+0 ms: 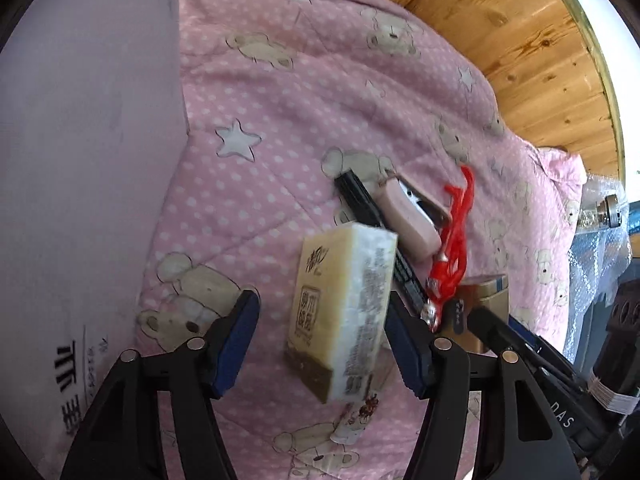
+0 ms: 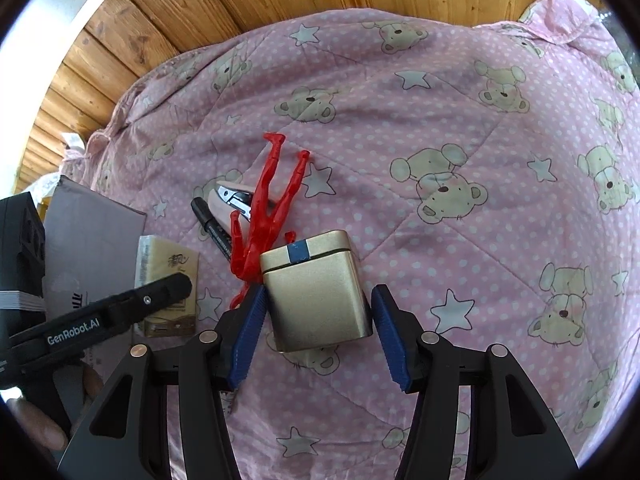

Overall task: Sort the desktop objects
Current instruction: 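Grasp the yellow tissue pack with the left tool while the right grasps the gold tin, then carry the tissue pack and gold tin in both tools over the box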

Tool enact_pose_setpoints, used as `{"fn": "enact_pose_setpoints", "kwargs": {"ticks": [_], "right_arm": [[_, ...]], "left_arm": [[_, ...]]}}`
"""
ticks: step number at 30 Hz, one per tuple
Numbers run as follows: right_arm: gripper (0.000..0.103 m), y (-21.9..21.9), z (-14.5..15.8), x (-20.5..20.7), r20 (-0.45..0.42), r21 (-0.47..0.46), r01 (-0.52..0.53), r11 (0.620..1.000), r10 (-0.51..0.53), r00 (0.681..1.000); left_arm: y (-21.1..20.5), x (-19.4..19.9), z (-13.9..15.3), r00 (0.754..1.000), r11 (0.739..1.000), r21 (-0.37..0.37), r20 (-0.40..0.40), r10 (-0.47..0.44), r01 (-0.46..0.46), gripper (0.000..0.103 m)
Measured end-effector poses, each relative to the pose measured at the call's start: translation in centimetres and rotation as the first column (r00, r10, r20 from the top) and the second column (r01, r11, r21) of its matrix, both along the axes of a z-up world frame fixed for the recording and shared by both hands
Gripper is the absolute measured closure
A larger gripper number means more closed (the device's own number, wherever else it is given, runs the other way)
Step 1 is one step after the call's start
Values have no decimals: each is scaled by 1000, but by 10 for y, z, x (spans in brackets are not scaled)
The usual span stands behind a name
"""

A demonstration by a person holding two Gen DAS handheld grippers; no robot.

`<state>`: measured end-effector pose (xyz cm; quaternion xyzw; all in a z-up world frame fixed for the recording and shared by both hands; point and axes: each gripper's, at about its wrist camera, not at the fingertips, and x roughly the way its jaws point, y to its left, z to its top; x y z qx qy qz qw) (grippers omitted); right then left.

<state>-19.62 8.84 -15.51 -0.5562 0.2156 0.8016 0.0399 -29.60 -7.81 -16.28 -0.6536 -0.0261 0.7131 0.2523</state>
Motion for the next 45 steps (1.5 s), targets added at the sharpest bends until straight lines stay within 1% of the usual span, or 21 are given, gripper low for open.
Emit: {"fn": "enact_pose_setpoints", "kwargs": {"ticks": [1, 2, 3, 5, 6, 9, 13, 19, 25, 37, 41, 45], "right_arm": [[46, 0, 0, 0, 0, -3, 4, 1000, -4, 1000], [46, 1, -1, 1, -1, -6, 6, 1000, -6, 1000], [46, 1, -1, 2, -1, -8, 8, 1000, -8, 1000], [46, 1, 0, 2, -2, -12, 11, 1000, -11, 1000], [47, 1, 2, 3, -4, -12, 13, 1000, -13, 1000], [47, 2, 7, 5, -13, -13, 19, 1000, -19, 1000], [47, 2, 15, 10, -22, -13, 24, 1000, -24, 999], [47, -6, 31, 24, -35, -10, 20, 1000, -20, 999], [47, -22, 54, 43, -61, -6, 16, 1000, -17, 998], [47, -73, 107, 75, -134, 29, -45, 999, 48, 990], [47, -95, 125, 80, -164, 45, -77, 996, 83, 983], [47, -117, 144, 81, -192, 66, -118, 991, 129, 973]], "left_arm": [[1, 0, -1, 1000, 1000, -5, -2, -11, 11, 56], [4, 2, -2, 1000, 1000, -4, 1, -27, 27, 67], [6, 3, -3, 999, 999, -5, 3, -34, 34, 73], [9, 7, 0, 999, 999, -11, -12, -34, 34, 77], [8, 7, 0, 1000, 1000, -7, -11, -28, 28, 78], [8, 6, 4, 1000, 1000, 4, -12, -11, 11, 79], [-1, 9, 17, 999, 999, 26, -25, -21, 22, 79], [-10, 22, 46, 998, 997, 70, -50, -33, 36, 79], [-14, 38, 70, 996, 992, 114, -75, -40, 49, 79], [-52, 77, 131, 989, 978, 201, -144, -25, 54, 79], [-72, 85, 152, 985, 973, 229, -173, 0, 40, 79], [-93, 90, 166, 980, 968, 251, -195, 34, 17, 79]]}}
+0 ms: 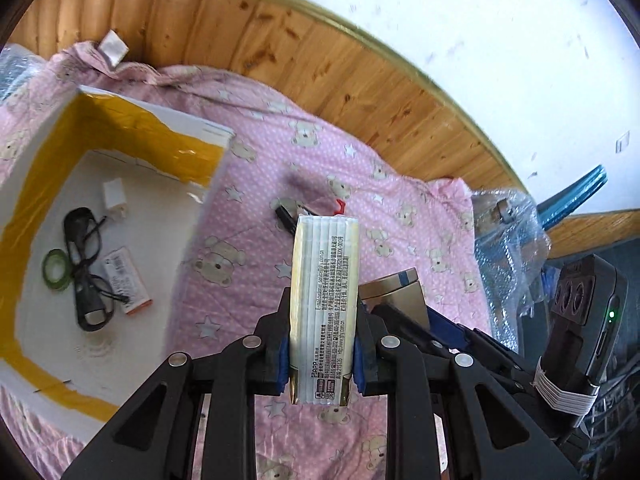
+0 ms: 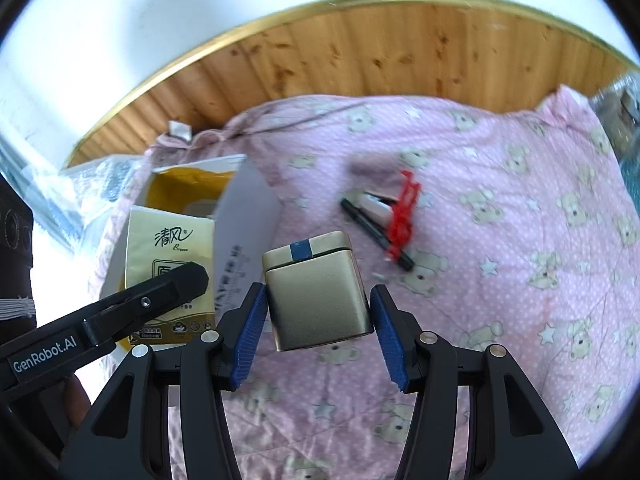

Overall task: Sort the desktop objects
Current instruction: 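Carry the tissue pack and gold tin in both tools over the box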

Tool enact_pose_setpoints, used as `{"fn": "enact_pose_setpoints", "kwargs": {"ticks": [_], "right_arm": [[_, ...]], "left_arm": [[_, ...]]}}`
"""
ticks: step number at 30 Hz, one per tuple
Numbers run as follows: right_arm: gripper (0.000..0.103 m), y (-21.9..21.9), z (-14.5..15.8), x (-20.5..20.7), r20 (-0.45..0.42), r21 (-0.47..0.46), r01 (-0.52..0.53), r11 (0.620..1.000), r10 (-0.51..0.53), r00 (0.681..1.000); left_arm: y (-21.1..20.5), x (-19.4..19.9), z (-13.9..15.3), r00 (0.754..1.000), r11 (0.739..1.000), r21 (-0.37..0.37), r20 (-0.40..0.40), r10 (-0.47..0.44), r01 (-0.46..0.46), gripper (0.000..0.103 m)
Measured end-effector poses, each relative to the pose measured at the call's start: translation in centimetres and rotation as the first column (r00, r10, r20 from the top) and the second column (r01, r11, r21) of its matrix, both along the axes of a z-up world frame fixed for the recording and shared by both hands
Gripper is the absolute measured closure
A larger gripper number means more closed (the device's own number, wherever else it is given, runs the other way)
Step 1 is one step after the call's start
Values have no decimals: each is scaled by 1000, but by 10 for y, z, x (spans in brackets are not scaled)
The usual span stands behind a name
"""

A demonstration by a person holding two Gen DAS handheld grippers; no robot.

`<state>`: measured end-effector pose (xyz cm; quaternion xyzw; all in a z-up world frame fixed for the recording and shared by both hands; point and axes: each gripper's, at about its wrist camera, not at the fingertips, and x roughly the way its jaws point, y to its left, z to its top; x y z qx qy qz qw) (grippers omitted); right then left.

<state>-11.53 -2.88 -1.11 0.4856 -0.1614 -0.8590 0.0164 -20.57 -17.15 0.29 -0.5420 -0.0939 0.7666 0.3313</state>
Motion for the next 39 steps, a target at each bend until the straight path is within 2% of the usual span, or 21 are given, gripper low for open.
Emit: {"fn": "enact_pose_setpoints", "kwargs": {"ticks": [7, 21, 30, 39], "right_arm": [[47, -38, 22, 1, -34, 38, -72, 997, 73, 997], [47, -101, 51, -3, -67, 93, -192, 977, 199, 978], [47, -139, 60, -15, -75, 115, -274, 955, 284, 956], [47, -164, 58, -35, -66, 128, -336, 933, 346, 936]], "left_arm": [[-41, 2, 19, 998, 997, 41, -15, 62, -61, 79], [-105, 5, 35, 986, 983, 86, -34, 164, -160, 79], [-148, 2, 25, 968, 965, 83, -9, 250, -248, 79], [-166, -1, 13, 955, 953, 64, 14, 297, -297, 79]]}}
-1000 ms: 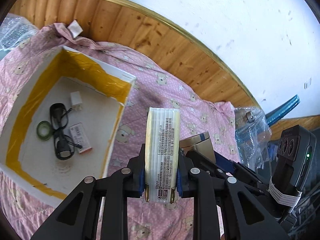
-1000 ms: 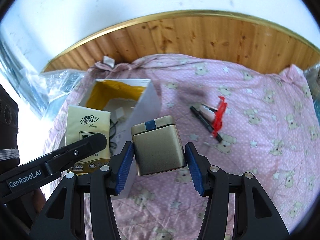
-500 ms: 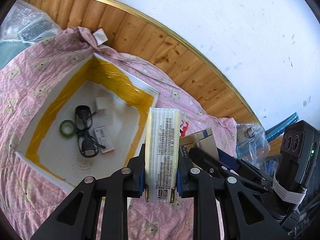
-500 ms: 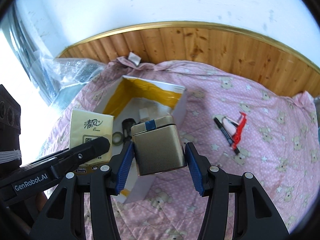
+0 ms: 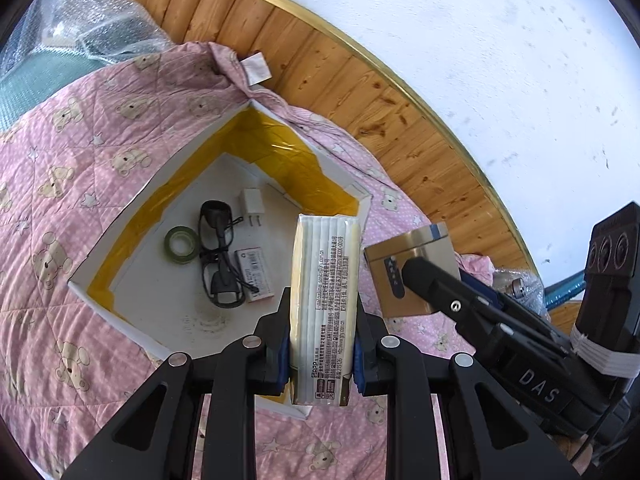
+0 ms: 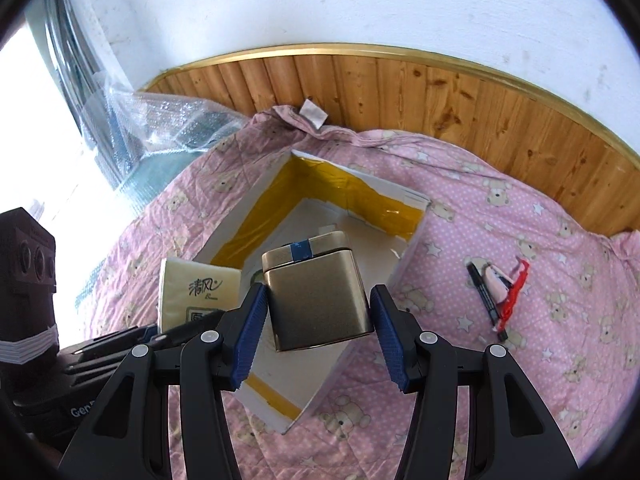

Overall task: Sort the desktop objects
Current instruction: 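Carry the tissue pack and gold tin in both tools over the box, then open both tools to drop the tissue pack and gold tin into the box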

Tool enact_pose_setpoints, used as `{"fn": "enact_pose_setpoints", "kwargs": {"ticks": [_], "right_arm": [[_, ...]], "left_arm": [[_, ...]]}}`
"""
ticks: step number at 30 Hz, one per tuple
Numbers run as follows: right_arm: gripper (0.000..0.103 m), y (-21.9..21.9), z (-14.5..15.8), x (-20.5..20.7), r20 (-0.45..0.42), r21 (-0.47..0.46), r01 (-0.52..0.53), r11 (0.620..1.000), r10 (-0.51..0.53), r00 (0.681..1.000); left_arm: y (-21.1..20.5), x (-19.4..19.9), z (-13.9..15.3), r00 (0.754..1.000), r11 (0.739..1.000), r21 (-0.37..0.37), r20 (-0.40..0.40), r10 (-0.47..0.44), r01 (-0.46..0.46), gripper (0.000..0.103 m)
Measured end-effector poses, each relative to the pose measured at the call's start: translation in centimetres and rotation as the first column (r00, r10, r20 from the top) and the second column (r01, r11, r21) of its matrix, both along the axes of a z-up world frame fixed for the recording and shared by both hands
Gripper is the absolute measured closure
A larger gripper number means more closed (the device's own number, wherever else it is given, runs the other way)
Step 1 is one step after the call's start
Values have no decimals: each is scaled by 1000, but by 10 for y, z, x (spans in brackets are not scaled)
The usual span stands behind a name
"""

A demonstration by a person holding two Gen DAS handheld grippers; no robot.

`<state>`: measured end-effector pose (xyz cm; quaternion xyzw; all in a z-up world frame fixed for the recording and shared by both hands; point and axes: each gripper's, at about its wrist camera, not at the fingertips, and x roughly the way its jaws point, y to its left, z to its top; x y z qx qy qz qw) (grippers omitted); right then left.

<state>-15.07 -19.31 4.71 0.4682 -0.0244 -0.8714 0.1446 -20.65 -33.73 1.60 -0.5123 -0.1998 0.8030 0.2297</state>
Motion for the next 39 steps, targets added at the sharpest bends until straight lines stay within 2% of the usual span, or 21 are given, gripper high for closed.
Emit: {"fn": "enact_pose_setpoints", "kwargs": {"ticks": [20, 29, 32, 39], "right_arm": [[47, -14, -31, -55, 51, 9, -50, 999, 50, 997], [46, -15, -42, -70, 56, 13, -69, 998, 68, 996], [45, -18, -44, -73, 46, 23, -83, 996, 82, 996], [45, -13, -49, -77, 64, -2, -66, 998, 66, 996]], "left_arm": [[-2, -19, -38, 995, 999, -38, 92, 31, -28, 79], [4, -27, -49, 993, 998, -61, 119, 26, -19, 78], [5, -29, -53, 990, 998, -59, 138, 25, -17, 74], [2, -34, -56, 989, 997, -65, 144, 38, -29, 74]]}}
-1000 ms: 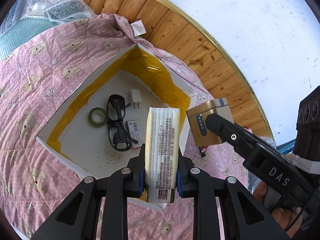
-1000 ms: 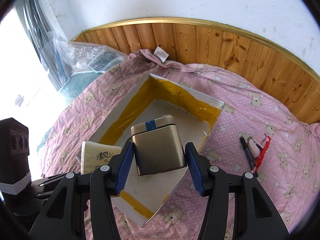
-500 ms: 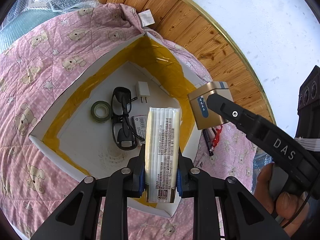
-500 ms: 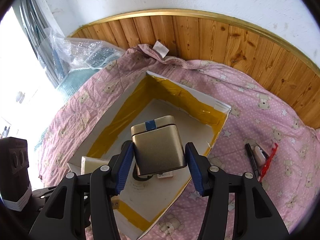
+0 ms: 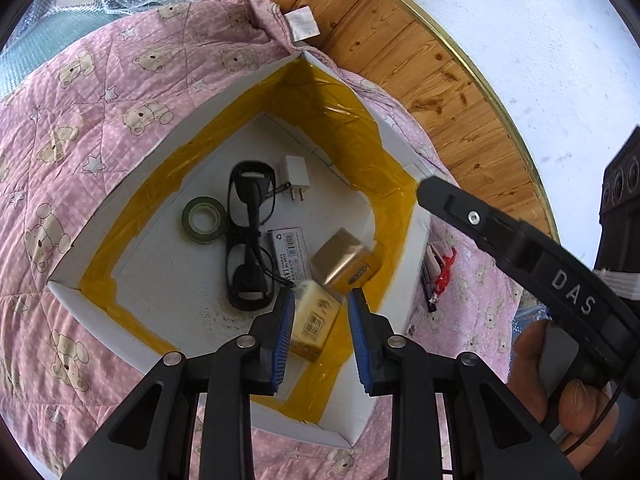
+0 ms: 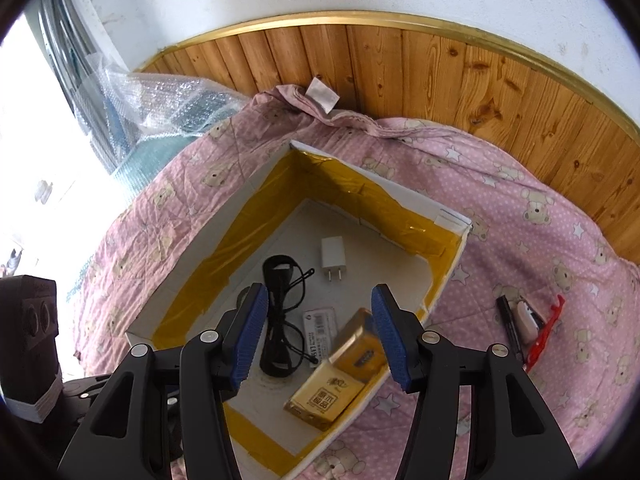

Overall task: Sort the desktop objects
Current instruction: 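Open both tools to drop the tissue pack and gold tin into the box, then move both open tools back toward the marker, red figure and glass tube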

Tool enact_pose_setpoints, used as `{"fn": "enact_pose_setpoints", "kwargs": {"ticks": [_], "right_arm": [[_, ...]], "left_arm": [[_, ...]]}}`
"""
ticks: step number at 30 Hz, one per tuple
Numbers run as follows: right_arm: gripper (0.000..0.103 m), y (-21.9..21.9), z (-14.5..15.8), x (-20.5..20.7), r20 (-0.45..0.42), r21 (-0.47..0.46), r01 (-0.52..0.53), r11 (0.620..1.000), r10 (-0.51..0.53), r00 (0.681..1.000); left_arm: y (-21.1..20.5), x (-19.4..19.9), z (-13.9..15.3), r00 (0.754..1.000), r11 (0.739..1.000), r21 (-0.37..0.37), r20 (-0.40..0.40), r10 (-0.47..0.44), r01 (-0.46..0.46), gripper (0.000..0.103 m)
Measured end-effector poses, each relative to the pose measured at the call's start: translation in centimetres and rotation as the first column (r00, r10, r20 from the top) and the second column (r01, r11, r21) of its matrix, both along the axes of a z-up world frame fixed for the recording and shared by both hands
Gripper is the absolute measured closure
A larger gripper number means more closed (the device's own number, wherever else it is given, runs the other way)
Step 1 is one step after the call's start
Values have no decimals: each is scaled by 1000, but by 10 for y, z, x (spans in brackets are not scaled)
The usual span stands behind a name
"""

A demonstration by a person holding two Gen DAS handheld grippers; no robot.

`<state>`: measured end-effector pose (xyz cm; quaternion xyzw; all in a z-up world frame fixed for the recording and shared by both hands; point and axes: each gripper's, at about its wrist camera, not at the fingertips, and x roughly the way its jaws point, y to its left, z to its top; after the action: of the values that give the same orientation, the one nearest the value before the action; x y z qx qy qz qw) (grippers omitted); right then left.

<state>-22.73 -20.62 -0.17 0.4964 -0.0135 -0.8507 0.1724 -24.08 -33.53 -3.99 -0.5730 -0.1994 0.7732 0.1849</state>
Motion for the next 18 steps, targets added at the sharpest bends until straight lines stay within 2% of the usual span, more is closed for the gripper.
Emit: {"fn": "enact_pose_setpoints", "kwargs": {"ticks": [18], "right_arm": [[45, 0, 7, 20, 5, -15, 3, 1000, -3, 1000]], "left_arm": [[-1, 10, 16, 999, 1000, 6, -33, -14, 14, 74]]}}
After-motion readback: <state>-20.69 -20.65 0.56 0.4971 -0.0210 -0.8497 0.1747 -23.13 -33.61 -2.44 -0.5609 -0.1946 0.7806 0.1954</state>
